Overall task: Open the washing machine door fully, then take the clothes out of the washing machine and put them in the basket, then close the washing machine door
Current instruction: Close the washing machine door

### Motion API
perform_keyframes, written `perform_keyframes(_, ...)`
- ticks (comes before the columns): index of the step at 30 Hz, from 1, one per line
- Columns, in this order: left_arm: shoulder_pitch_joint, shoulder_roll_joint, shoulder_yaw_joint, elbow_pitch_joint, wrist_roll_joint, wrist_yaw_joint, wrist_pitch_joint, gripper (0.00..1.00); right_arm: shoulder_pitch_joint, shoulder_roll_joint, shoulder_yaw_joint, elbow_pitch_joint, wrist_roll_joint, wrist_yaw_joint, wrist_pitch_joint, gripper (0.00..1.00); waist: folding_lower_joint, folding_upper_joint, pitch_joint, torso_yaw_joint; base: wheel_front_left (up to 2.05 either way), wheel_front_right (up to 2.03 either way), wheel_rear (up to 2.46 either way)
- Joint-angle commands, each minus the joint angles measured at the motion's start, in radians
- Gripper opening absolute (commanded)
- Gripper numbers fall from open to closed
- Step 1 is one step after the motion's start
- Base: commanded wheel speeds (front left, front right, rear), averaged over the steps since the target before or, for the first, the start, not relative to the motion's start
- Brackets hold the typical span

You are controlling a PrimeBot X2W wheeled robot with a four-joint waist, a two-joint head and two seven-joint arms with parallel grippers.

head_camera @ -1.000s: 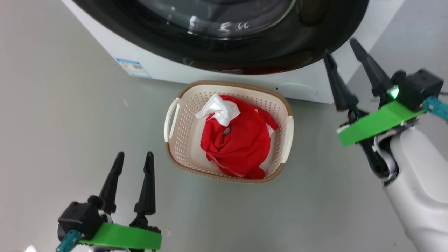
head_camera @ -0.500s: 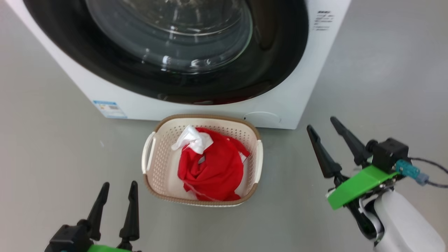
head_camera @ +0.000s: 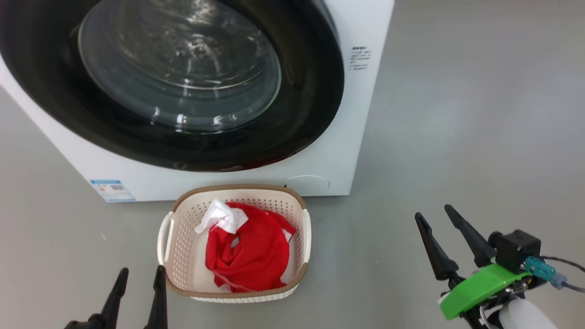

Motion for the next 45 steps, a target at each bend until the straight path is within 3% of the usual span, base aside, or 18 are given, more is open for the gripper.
perform_keyframes(1,-0.001,0.01,0.038,-0.024,0.013,-0.009,-0.012,1.0,0.015,-0.006,0.008,-0.029,-0.003,-0.001,-0.006,1.0,0.0,0.0,-0.029,-0.032,0.0,0.0,0.0)
perform_keyframes(18,0.066,0.01,0.08,-0.034,0.024,-0.018,-0.012,1.0,0.127,-0.016,-0.058,-0.056,-0.017,-0.001,-0.006,1.0,0.0,0.0,-0.089,-0.086,0.0,0.0,0.0)
perform_keyframes(45,0.08,0.01,0.092,-0.054,0.022,-0.021,-0.012,1.0,0.164,-0.011,-0.099,-0.074,-0.025,-0.001,-0.006,1.0,0.0,0.0,-0.092,-0.08,0.0,0.0,0.0)
